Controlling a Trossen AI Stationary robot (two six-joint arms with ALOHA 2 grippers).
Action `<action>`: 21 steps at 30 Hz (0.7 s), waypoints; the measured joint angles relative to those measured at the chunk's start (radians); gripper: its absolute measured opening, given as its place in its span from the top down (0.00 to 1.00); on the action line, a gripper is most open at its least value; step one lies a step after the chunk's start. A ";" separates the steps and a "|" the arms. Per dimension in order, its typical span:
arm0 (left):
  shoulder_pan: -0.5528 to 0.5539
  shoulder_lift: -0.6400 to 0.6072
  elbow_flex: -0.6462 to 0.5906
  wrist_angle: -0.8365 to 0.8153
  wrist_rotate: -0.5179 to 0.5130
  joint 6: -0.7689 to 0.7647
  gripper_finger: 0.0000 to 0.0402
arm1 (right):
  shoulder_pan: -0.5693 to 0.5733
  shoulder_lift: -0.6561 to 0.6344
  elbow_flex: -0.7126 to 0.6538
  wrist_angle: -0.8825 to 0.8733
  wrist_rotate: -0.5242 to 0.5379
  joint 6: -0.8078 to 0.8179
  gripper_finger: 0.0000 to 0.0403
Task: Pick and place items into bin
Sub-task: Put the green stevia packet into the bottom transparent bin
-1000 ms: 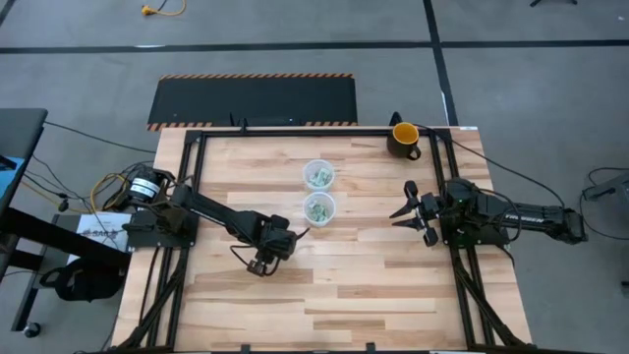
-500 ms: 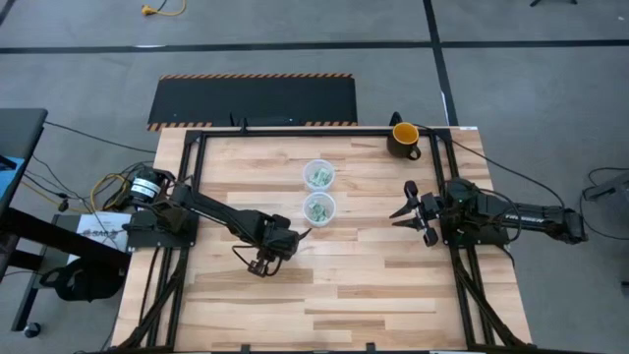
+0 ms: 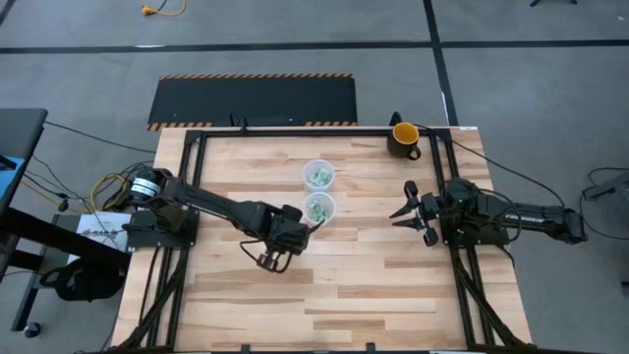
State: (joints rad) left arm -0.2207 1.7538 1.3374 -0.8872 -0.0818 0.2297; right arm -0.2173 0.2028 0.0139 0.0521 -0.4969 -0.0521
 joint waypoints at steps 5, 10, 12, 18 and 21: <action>0.007 0.000 0.095 -0.005 -0.078 0.066 1.00 | 0.000 0.000 0.000 0.000 0.000 0.000 0.78; 0.040 -0.002 0.153 0.019 -0.142 0.140 1.00 | 0.000 0.000 0.000 0.000 0.000 0.000 0.78; 0.063 -0.002 0.163 0.038 -0.141 0.168 1.00 | 0.000 0.000 0.000 0.000 0.000 0.000 0.78; 0.138 -0.002 0.164 0.098 -0.110 0.222 1.00 | 0.000 0.000 0.000 0.000 0.000 0.000 0.78; 0.172 -0.002 0.164 0.135 -0.032 0.233 1.00 | 0.000 0.000 0.000 0.000 0.000 0.000 0.78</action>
State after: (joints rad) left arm -0.0486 1.7515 1.5013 -0.7520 -0.1134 0.4629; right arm -0.2173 0.2028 0.0139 0.0523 -0.4967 -0.0521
